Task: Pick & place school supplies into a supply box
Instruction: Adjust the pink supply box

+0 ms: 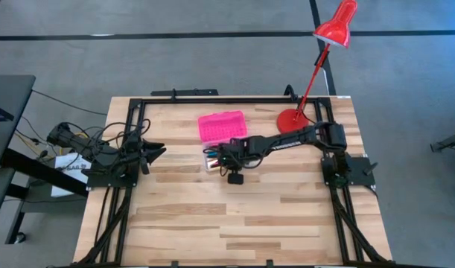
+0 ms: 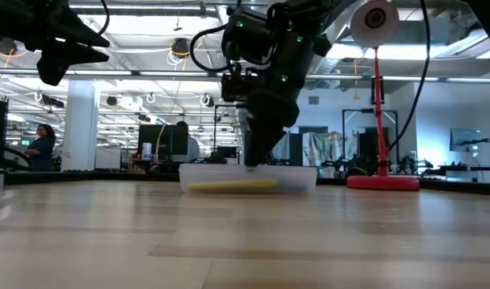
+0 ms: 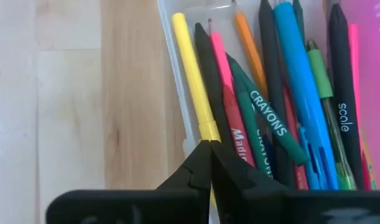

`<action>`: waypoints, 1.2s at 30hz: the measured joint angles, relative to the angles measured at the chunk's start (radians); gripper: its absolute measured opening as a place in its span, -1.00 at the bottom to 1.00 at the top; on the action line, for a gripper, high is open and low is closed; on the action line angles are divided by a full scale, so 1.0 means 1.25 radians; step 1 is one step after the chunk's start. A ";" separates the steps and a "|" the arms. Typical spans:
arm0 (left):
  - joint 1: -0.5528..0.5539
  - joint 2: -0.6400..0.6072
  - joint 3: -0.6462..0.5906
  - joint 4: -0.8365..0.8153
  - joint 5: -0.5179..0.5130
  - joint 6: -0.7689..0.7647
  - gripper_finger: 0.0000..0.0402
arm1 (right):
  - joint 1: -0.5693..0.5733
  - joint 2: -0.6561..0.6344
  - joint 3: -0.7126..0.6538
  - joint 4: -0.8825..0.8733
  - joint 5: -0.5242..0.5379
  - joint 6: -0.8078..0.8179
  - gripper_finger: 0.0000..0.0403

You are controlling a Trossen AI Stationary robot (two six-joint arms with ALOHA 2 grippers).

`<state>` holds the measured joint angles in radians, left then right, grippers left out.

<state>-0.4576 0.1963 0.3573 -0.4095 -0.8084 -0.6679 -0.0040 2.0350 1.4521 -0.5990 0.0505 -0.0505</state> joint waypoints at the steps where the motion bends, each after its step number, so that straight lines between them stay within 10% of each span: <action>1: 0.000 0.000 0.000 0.000 0.000 0.000 -0.38 | 0.003 0.000 0.000 -0.002 0.000 0.000 -0.99; 36: 0.000 0.000 0.000 -0.003 -0.020 0.005 -0.38 | 0.261 -0.002 0.000 -0.060 -0.092 0.130 -1.00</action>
<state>-0.4573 0.1963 0.3573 -0.4134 -0.8334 -0.6621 0.3220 2.0331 1.4521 -0.6735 -0.0647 0.1125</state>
